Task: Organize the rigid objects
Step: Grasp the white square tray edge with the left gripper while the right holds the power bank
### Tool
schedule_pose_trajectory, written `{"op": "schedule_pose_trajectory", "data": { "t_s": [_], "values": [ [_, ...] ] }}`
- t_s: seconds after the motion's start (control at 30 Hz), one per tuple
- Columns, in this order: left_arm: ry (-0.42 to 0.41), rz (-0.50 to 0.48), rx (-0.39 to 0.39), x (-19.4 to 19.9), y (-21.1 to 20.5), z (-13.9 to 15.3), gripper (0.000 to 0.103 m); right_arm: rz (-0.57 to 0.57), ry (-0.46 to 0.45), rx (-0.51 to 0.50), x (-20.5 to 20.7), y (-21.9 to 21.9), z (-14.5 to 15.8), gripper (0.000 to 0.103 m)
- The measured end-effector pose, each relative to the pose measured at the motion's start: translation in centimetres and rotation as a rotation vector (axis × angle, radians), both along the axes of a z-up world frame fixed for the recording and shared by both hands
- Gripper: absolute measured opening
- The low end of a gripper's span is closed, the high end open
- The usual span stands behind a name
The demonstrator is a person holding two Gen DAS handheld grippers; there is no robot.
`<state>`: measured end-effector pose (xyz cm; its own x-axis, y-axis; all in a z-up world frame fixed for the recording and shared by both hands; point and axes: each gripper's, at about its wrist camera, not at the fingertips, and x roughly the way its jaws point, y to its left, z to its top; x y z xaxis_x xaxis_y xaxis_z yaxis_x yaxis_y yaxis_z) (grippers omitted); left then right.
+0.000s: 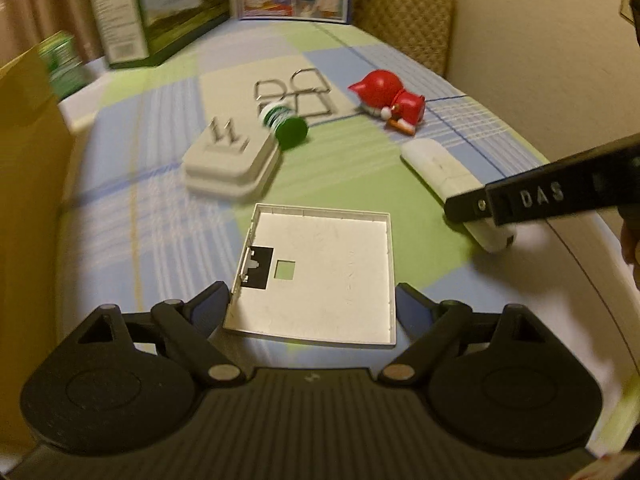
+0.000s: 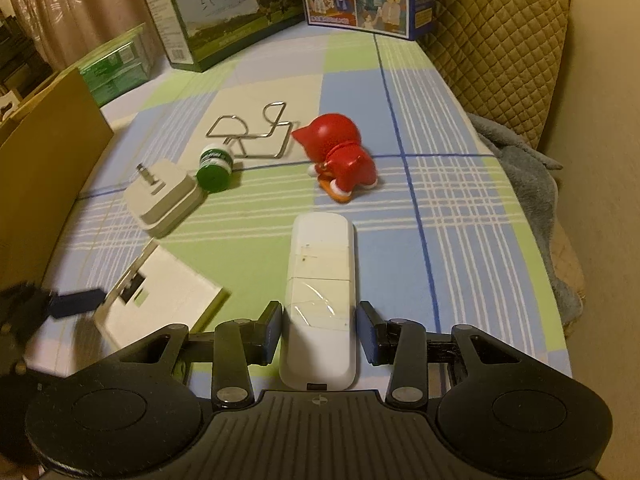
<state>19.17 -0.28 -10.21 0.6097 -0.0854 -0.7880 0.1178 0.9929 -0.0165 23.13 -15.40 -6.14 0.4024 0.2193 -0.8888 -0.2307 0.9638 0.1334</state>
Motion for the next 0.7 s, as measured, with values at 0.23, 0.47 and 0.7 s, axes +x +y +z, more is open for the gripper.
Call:
{"op": "schedule_pose_trajectory", "data": {
  "t_s": [0.23,0.47,0.7],
  "values": [
    [-0.053,-0.012,0.012,-3.1,-0.6,0.2,0.088,0.037,0.017,-0.004,-2.7,-0.1,0.5,0.037],
    [-0.054,-0.053,0.017,-1.2,-0.3,-0.2,0.089,0.004,-0.016,-0.021,-2.6,-0.7,0.7,0.054],
    [-0.047,-0.038,-0.007,-0.9,0.0,-0.4,0.089,-0.002,-0.019,-0.012,-2.1,-0.6,0.7,0.055]
  ]
}}
